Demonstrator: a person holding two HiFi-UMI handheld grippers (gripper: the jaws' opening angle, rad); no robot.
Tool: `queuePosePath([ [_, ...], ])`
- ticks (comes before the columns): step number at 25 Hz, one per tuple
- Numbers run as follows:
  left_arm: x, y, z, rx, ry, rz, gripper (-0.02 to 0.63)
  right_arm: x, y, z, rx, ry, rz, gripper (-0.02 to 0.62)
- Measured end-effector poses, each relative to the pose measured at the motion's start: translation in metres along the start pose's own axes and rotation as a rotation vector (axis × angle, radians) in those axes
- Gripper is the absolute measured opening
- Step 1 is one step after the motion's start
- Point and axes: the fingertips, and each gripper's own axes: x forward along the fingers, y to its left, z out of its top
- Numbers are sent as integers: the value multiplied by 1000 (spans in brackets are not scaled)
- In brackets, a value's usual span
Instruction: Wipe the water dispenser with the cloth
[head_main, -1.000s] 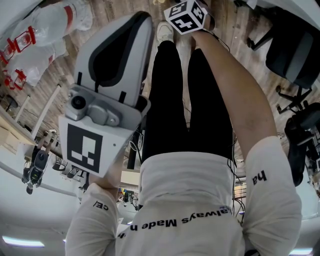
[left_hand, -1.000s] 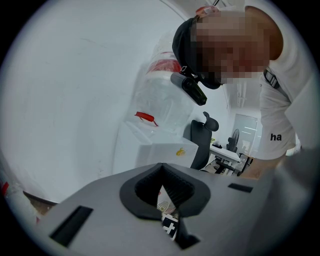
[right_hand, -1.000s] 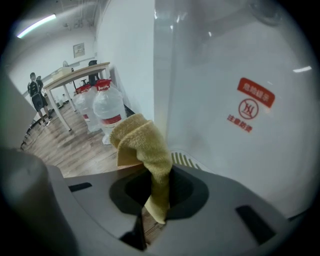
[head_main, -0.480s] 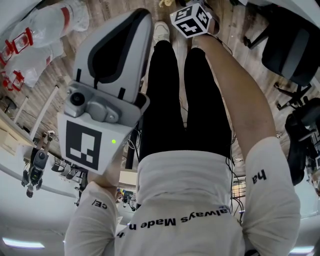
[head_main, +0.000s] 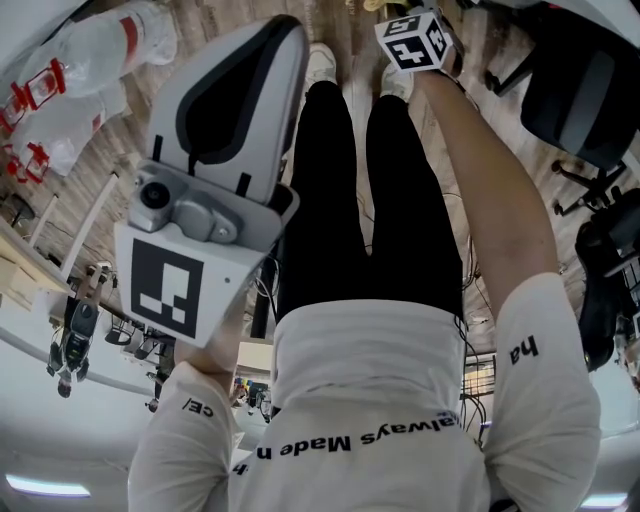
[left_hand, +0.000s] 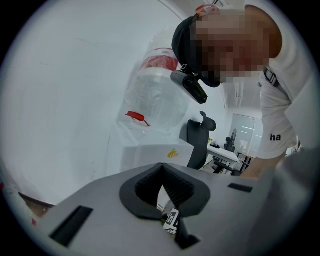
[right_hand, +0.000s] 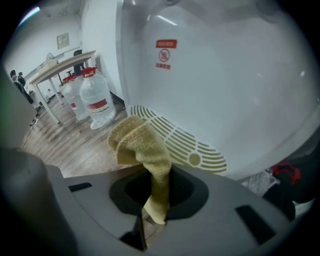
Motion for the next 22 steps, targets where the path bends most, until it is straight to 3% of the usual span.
queuePosePath([
  [10, 9, -2, 8, -9, 9, -12, 18, -4, -46, -17, -41, 54, -31, 58],
  [22, 8, -2, 11, -2, 14, -10, 18, -4, -96, -36, 25, 115, -87, 58],
])
